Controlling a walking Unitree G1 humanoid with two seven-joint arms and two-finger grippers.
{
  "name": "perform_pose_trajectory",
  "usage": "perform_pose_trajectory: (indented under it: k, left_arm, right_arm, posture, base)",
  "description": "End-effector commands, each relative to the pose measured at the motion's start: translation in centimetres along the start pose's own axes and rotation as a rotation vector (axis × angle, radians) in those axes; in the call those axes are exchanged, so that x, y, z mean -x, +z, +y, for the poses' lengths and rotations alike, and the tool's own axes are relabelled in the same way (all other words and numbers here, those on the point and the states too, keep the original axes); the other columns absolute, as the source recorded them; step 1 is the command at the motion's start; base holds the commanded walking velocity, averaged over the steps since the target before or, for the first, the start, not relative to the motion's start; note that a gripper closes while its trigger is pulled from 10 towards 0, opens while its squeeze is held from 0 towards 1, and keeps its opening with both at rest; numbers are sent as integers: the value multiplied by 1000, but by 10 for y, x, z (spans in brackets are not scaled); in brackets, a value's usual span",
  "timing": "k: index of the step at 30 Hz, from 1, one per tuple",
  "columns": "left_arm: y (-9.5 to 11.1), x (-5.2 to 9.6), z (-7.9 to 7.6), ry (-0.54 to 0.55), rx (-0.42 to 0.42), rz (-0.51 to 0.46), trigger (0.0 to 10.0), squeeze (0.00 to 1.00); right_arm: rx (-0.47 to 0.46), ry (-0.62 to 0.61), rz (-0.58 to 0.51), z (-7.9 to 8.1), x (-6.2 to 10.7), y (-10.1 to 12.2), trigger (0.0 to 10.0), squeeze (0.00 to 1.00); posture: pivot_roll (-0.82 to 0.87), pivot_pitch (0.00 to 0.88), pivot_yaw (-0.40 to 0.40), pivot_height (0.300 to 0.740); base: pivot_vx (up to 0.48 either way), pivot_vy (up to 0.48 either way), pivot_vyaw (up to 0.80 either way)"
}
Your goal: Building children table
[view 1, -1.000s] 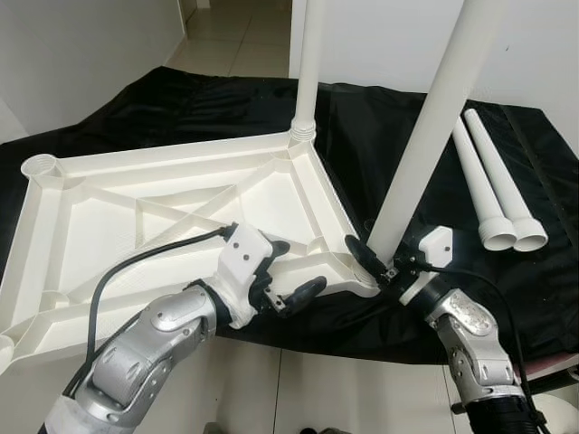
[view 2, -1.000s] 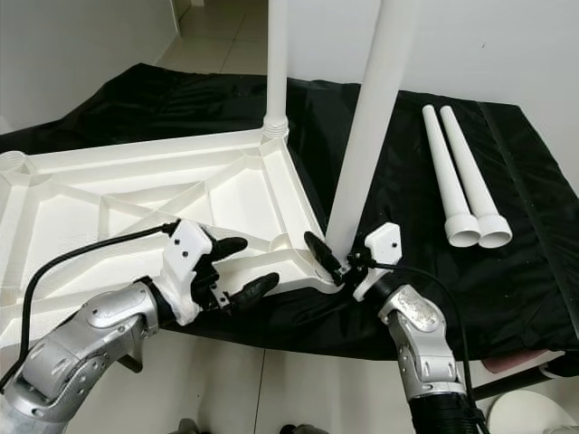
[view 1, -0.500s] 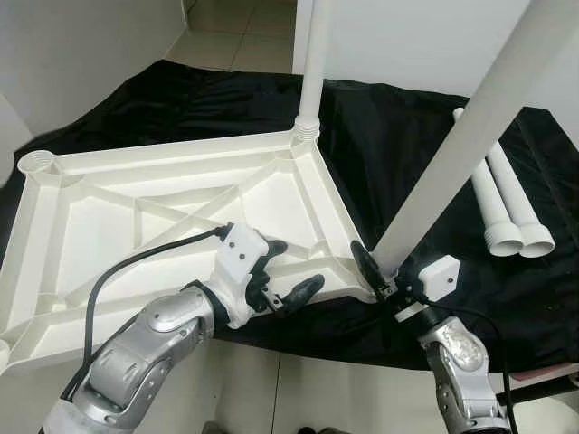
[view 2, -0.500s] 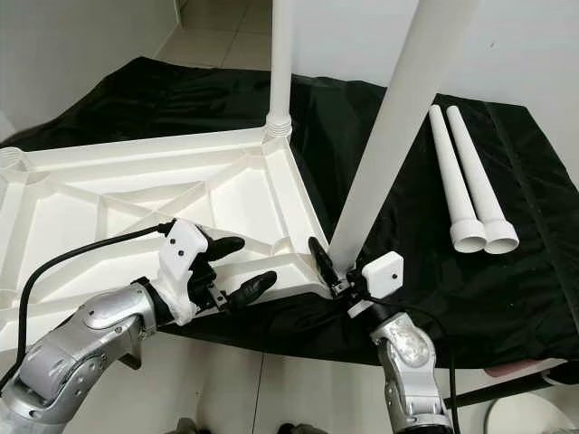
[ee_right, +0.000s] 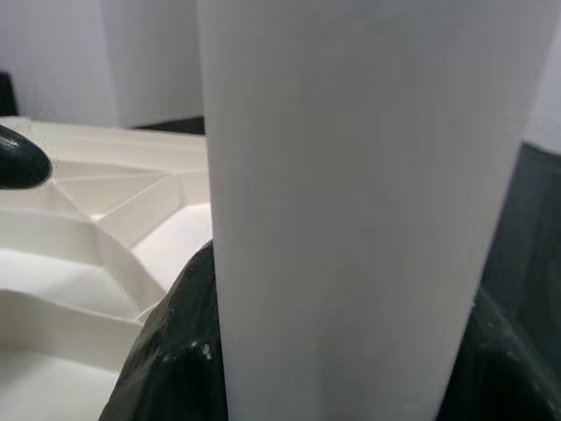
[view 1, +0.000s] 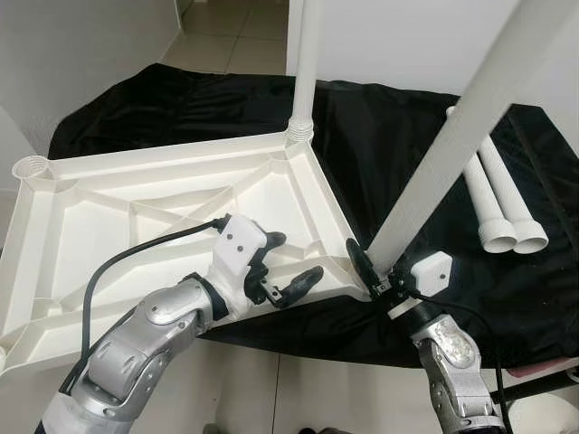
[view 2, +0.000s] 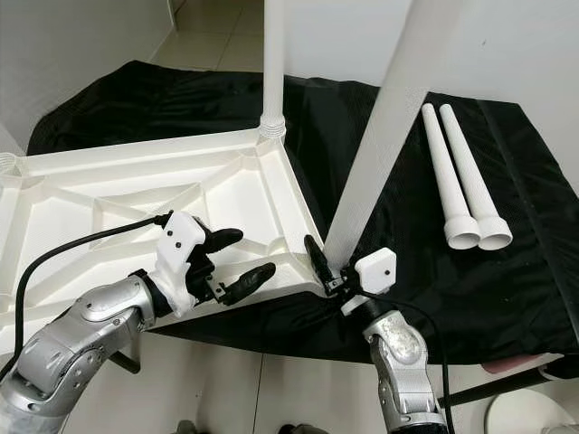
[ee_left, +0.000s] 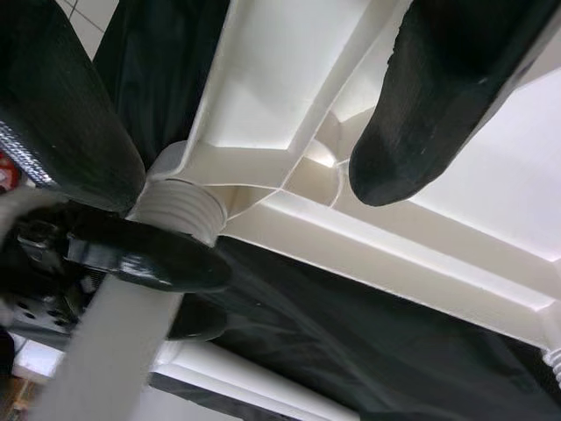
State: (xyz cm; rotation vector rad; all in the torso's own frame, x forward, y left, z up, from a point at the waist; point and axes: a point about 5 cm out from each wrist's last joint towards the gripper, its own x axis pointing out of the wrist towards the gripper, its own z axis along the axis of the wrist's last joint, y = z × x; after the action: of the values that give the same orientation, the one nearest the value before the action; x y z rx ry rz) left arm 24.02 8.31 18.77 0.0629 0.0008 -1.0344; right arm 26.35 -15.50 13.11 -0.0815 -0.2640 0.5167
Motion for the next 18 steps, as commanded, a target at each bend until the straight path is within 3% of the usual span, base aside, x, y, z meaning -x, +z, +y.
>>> perform_pose_trajectory:
  k: [1,8,9,18]
  left_arm:
    - [0,1,0,-27,2,9,10000,0]
    - [2,1,-1,-22,0,3,10000,0]
    - [2,1,0,-16,2,0,10000,0]
    - [3,0,0,-11,5,-5,10000,0]
  right_arm:
    - [-80,35,311,7,20,-47,10000,0]
    - [-96,53,353,5,22,-50,10000,0]
    - [-135,40,375,4,25,-53,10000,0]
    - [-98,5,369,3,25,-53,10000,0]
  posture:
    - [77,131,13,740]
    - [81,133,5,740]
    - [81,135,2,740]
    - [78,132,-3,740]
  base:
    - [0,0,0]
    - [0,0,0]
    - [0,0,0]
    - [0,0,0]
